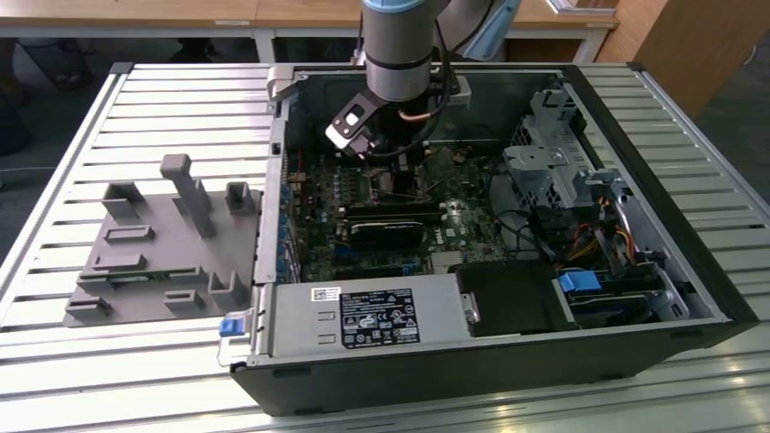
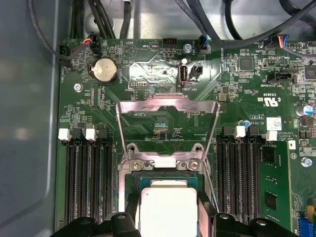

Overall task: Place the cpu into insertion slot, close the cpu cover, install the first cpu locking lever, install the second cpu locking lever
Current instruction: 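Place the cpu into insertion slot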

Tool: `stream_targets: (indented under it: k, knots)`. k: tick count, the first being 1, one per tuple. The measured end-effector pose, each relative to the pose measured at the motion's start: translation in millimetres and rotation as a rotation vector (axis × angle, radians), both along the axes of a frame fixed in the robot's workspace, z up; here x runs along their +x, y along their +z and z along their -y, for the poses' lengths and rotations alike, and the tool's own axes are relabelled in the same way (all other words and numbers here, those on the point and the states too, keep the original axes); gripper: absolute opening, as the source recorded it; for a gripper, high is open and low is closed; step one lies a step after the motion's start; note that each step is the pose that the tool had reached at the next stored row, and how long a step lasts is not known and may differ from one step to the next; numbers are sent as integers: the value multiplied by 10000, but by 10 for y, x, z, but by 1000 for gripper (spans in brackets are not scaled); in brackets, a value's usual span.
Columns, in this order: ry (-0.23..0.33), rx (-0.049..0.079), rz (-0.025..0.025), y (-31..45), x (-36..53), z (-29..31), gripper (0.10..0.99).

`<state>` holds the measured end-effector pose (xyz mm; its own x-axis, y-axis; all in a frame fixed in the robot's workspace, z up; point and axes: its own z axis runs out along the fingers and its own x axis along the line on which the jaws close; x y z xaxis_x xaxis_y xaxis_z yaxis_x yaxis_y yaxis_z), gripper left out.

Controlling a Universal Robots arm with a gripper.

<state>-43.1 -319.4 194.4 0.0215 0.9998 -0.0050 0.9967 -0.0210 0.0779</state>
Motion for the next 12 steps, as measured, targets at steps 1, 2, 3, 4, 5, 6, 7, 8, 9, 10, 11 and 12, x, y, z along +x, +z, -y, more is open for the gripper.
stream_targets:
  k: [1, 2, 3, 4, 5, 6, 7, 8, 9, 10, 11, 12]
  knots:
    - [1, -3, -1, -3, 0, -1, 541]
    - [1, -6, -2, -5, 0, -3, 541]
    - [1, -8, -2, -9, -1, -7, 541]
    - [2, -10, -1, -12, 0, -11, 541]
    - [3, -14, 0, -16, 0, -14, 541]
    - [3, -21, -1, -19, 0, -18, 541]
    - [4, -32, -2, -23, -1, -22, 541]
    - [4, -47, -6, -26, -1, -26, 541]
    - [4, -58, -8, -29, -1, -30, 541]
    - [4, -67, -9, -31, -1, -33, 541]
    - [4, -67, -7, -32, -1, -33, 541]
    - [5, -67, -6, -32, -1, -33, 541]
